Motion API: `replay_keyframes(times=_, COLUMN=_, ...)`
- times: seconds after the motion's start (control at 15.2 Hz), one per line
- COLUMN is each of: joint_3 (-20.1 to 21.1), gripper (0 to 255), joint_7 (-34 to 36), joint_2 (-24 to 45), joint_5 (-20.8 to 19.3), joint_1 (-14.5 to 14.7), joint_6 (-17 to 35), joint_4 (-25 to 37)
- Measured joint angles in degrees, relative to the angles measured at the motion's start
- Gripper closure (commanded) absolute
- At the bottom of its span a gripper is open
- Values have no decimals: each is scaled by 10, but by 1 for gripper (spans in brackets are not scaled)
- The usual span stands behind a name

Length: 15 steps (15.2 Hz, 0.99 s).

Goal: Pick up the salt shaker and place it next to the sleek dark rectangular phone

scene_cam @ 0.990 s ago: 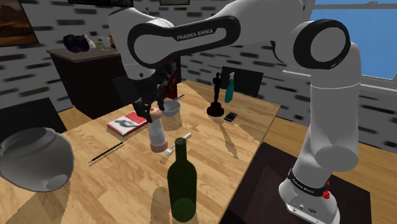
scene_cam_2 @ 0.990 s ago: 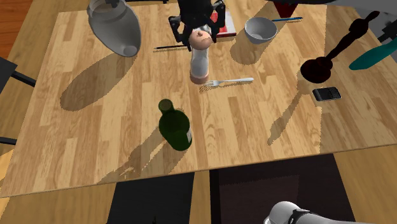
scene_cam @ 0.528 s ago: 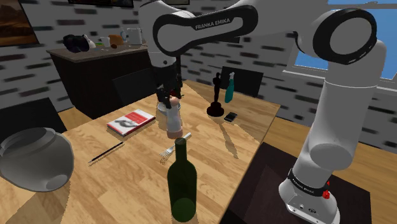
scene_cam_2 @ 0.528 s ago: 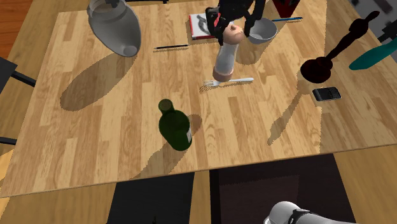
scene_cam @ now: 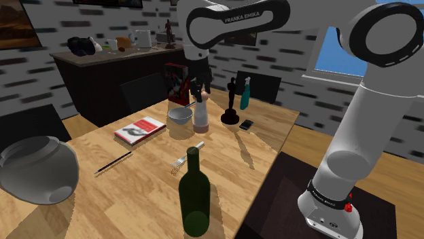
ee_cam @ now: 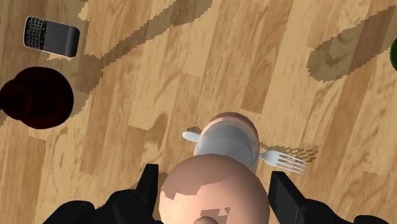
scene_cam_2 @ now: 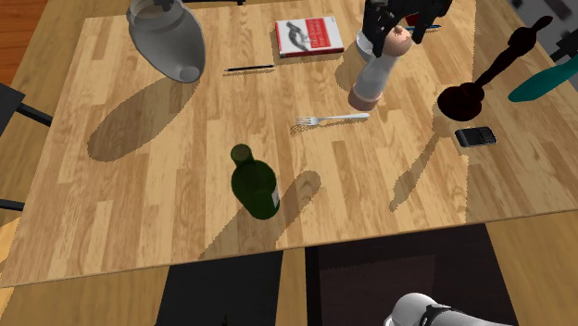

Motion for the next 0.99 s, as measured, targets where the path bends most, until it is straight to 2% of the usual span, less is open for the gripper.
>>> replay_keyframes(times=0.79, joint_3=-85, gripper=255, joint_7=-166, joint_2=-43, joint_5=-3, joint_1=-78, joint_6=-15, joint_4=-4)
replay_keyframes(times=0.99, joint_3=-107, gripper=255, joint_7=-209, joint_2=-37, joint_5=-8, joint_1=-97, joint_6=-26, joint_4=20)
